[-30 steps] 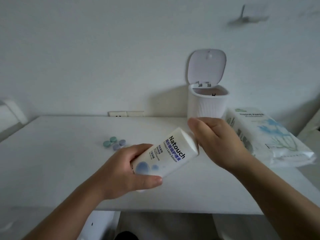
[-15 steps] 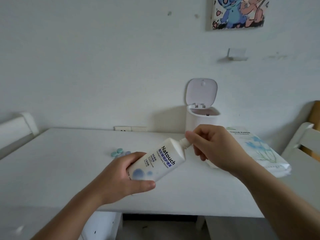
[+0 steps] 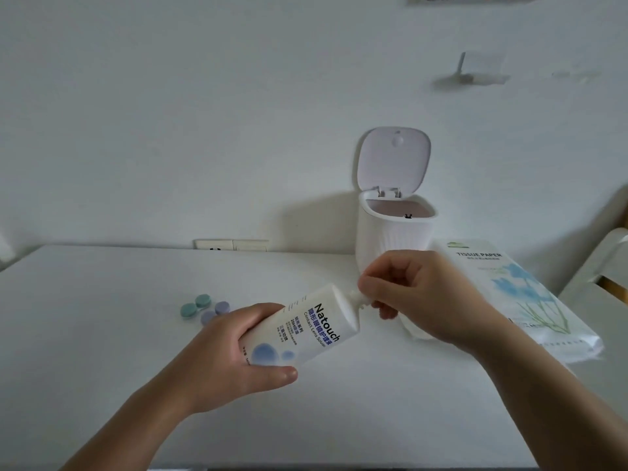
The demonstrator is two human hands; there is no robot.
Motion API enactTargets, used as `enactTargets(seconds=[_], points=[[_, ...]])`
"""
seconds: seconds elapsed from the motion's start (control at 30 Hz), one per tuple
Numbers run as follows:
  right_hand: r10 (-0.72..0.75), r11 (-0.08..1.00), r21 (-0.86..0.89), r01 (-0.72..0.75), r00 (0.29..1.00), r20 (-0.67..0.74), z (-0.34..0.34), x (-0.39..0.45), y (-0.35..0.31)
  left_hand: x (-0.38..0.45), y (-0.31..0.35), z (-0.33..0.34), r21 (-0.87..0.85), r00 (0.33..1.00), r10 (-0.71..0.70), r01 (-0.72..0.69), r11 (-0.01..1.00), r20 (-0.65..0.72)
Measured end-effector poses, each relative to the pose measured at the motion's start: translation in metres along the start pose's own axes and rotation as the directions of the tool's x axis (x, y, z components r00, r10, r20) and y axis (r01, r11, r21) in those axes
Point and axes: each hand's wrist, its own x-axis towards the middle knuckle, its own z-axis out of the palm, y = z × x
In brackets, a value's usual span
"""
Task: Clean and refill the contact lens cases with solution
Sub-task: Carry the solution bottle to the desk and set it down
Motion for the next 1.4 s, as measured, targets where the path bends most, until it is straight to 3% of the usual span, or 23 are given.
enactTargets(seconds=[0.1,0.23,0.43,0.57,0.7,0.77,0.9,1.0,1.13,1.4], points=[[-0.049,0.999,0.024,0.047,0.993,0.110,-0.006,0.006,0.005,0.005,-0.006,0.002,-0.016,1.000,-0.023,0.023,1.000,0.003],[-0.042,0.997,-0.063,0.041,0.999,-0.025,0.004,0.017,0.008,0.009,-0.013,0.002,-0.033,0.999,-0.030,0.029,0.999,-0.022],[-0.084,0.996,0.021,0.084,0.996,0.019,0.010,0.024,0.017,0.014,-0.024,0.002,-0.090,0.999,-0.041,0.039,0.995,-0.016],[-0.147,0.977,0.133,0.164,0.981,-0.128,0.010,0.029,0.021,0.022,-0.020,-0.005,-0.246,0.999,-0.027,0.018,0.969,-0.034],[-0.022,0.975,0.209,0.073,0.971,-0.237,0.011,0.040,0.047,0.038,-0.019,-0.013,-0.403,0.991,-0.074,0.024,0.915,-0.109],[0.046,0.989,0.149,-0.005,0.961,-0.271,0.014,0.046,0.065,0.049,-0.020,-0.019,-0.458,0.981,-0.127,0.048,0.888,-0.145],[0.133,0.990,0.094,-0.109,0.941,-0.311,0.025,0.057,0.094,0.076,-0.026,-0.030,-0.360,0.955,-0.148,0.047,0.932,-0.257],[0.121,0.980,-0.113,-0.164,0.940,-0.318,0.034,0.069,0.111,0.096,-0.035,-0.030,-0.364,0.944,-0.190,0.083,0.928,-0.270],[0.106,0.921,-0.345,-0.183,0.967,-0.230,0.043,0.082,0.126,0.119,-0.052,-0.026,-0.349,0.919,-0.253,0.140,0.927,-0.303],[0.088,0.918,-0.353,-0.182,0.960,-0.265,0.057,0.092,0.143,0.148,-0.082,-0.022,-0.267,0.885,-0.322,0.238,0.934,-0.337]])
